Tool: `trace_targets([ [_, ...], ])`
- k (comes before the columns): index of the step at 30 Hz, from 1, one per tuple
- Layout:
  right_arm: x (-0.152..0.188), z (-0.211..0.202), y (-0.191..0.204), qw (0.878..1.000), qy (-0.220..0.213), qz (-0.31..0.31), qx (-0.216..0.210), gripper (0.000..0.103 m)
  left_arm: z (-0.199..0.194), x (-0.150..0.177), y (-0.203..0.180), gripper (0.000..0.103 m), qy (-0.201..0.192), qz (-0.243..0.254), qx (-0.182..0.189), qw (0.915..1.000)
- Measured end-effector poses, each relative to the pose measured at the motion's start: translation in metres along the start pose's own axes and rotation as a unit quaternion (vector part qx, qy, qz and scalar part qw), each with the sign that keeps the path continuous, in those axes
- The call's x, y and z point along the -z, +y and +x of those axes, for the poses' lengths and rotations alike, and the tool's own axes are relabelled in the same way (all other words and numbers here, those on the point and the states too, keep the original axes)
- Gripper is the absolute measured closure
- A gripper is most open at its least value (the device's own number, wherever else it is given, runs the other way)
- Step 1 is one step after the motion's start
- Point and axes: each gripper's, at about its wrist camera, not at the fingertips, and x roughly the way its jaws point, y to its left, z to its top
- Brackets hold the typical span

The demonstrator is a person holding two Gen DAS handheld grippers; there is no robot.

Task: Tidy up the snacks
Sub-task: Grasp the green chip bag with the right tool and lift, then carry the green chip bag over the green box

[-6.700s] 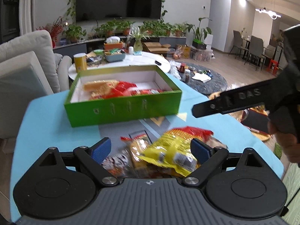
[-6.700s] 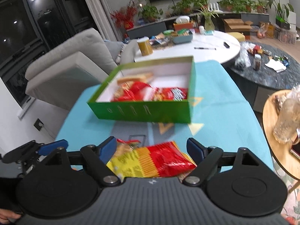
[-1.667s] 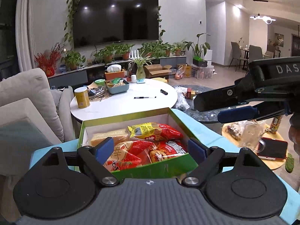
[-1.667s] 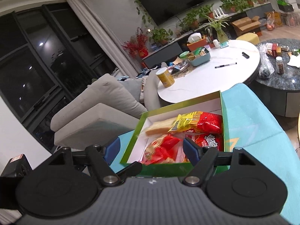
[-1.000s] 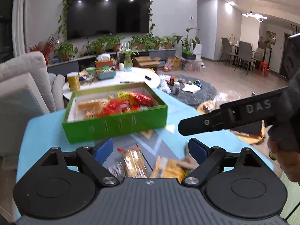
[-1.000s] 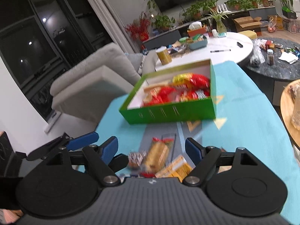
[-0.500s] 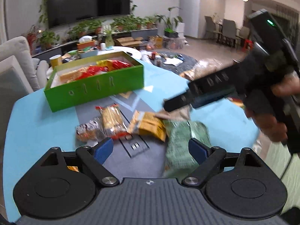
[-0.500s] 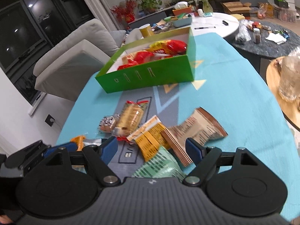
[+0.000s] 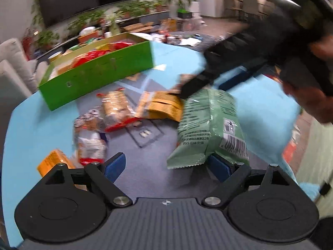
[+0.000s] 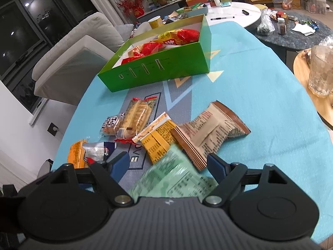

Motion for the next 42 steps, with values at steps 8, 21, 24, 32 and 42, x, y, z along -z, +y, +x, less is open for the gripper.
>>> trace_targets([
  [8, 0.009, -0.001, -0.003, 0.999, 0.016, 0.026, -0.032, 0.04, 0.001, -0.012, 0.04, 0.017, -0.024, -0.072, -0.083, 0.9937],
  [21, 0.013, 0.004, -0.006, 0.999, 0.03, 0.013, -0.017, 0.038, 0.001, -0.006, -0.001, 0.018, 0.007, -0.035, 0.049, 0.9982],
  [24, 0.013, 0.007, -0.004, 0.999, 0.034, 0.013, -0.02, 0.037, 0.015, -0.006, -0.006, 0.034, 0.028, -0.016, 0.063, 0.9975],
  [32, 0.014, 0.012, 0.001, 0.999, 0.033, 0.007, -0.028, 0.036, 0.016, -0.01, 0.009, 0.052, 0.024, -0.038, 0.064, 0.9969],
  [42, 0.016, 0.012, 0.017, 0.999, 0.032, -0.01, -0.041, 0.047, 0.001, -0.005, 0.021, 0.06, 0.011, -0.037, 0.042, 0.9984],
])
